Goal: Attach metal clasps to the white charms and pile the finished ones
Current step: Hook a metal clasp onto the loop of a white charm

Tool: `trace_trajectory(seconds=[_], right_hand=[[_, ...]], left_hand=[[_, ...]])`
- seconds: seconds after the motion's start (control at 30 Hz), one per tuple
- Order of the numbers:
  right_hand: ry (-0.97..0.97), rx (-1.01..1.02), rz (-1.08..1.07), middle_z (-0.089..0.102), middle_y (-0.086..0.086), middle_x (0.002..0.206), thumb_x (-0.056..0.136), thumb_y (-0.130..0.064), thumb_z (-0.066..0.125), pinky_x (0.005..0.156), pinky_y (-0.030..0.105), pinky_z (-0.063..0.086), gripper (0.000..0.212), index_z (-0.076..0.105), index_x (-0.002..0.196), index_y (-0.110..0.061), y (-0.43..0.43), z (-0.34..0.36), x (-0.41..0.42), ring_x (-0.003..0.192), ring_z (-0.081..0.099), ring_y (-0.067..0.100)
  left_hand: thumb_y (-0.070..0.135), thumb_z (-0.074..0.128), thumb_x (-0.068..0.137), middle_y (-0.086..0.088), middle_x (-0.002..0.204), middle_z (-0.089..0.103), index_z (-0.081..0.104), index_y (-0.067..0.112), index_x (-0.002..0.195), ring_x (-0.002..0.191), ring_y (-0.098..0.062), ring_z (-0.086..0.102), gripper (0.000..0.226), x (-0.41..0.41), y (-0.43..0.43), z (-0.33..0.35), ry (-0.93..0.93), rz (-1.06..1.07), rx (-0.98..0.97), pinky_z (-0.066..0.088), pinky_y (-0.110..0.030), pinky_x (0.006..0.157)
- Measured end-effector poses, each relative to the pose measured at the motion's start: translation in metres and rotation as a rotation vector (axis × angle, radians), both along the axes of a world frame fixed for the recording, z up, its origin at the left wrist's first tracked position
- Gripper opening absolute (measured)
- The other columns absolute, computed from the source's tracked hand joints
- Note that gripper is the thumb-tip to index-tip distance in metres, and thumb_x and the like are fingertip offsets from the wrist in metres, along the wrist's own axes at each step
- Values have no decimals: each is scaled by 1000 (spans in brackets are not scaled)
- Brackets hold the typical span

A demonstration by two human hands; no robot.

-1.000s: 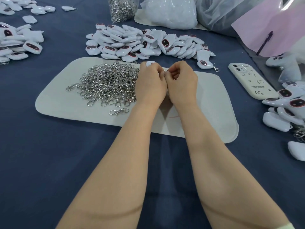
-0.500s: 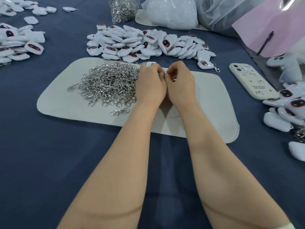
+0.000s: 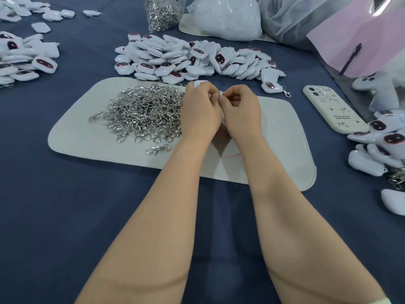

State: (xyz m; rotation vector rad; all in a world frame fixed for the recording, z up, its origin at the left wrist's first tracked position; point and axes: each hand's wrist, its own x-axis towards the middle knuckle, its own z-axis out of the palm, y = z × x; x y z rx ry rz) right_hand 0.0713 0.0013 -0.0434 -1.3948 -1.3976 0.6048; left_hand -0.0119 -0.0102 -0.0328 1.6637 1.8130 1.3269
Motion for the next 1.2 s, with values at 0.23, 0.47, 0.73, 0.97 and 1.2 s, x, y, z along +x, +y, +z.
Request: trace_trajectory(seconds=[0.23,0.47,0.73,0.97,1.2], right_hand=[[-142,98,10,56,0,87,88,-5,55,75,23,44,7,52,88,-11,-6,3,-2,81,53,16],[-224,177,34,62,10,95,88,0,49,77,28,42,9,55,94,1,-10,4,-5,87,54,22],[-190,103,-19,59,7,89,92,-6,47,78,34,44,4,48,90,-9,-8,5,-1,86,57,24],[-165,41,-34,63,13,95,94,-7,45,81,38,44,3,46,94,-11,-6,3,0,92,60,27],[-207,43,-1,62,17,100,94,-5,44,81,36,42,10,50,101,0,-8,3,1,96,58,29]], left_hand=[[12,52,92,-11,108,57,65,10,96,98,-23,55,14,-2,2,0,-4,-13,-4,42,-30,85],[12,55,90,-1,89,63,67,11,91,79,-13,52,12,-6,6,0,-73,-19,-4,34,-16,69],[10,55,90,5,82,56,68,11,99,68,-5,47,16,-8,8,0,-120,-120,0,32,-10,66],[5,57,84,12,99,50,49,14,122,74,14,50,39,-11,7,1,-307,-146,20,36,2,67],[5,56,82,6,79,51,45,24,88,67,-19,53,23,-12,10,-2,-437,-173,-51,49,-29,62]])
